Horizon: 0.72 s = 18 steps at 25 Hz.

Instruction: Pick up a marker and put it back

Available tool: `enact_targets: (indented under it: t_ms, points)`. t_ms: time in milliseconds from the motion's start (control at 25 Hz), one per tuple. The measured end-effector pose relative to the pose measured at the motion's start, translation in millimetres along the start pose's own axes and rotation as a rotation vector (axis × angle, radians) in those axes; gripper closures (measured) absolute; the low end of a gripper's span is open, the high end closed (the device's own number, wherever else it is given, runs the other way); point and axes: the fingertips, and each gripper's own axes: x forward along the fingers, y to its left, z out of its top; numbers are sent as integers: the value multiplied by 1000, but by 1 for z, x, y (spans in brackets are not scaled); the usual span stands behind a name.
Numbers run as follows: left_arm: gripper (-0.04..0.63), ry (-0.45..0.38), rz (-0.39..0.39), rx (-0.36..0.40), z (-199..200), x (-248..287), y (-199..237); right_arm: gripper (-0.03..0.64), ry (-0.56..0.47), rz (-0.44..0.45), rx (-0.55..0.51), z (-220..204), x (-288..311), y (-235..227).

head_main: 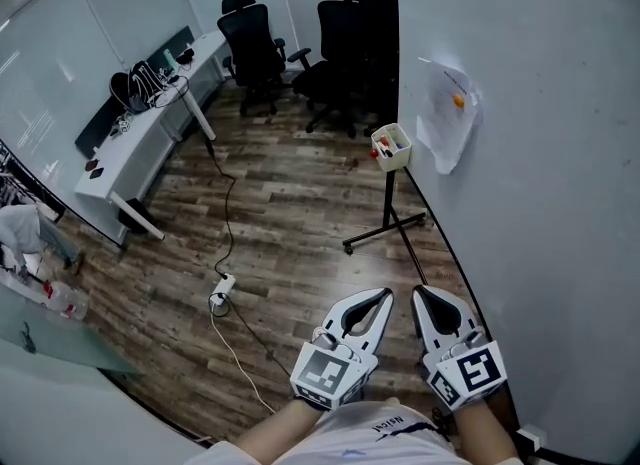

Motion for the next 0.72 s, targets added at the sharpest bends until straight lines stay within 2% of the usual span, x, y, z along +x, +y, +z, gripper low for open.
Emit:
enact_targets:
  t_ms: [360, 720]
  points:
    - [583, -7, -106, 1, 14, 37, 93, 603, -2, -110, -11, 7, 97, -12]
    - [583, 24, -120, -29, 0, 77, 151, 603, 45, -134, -10, -6, 160, -41]
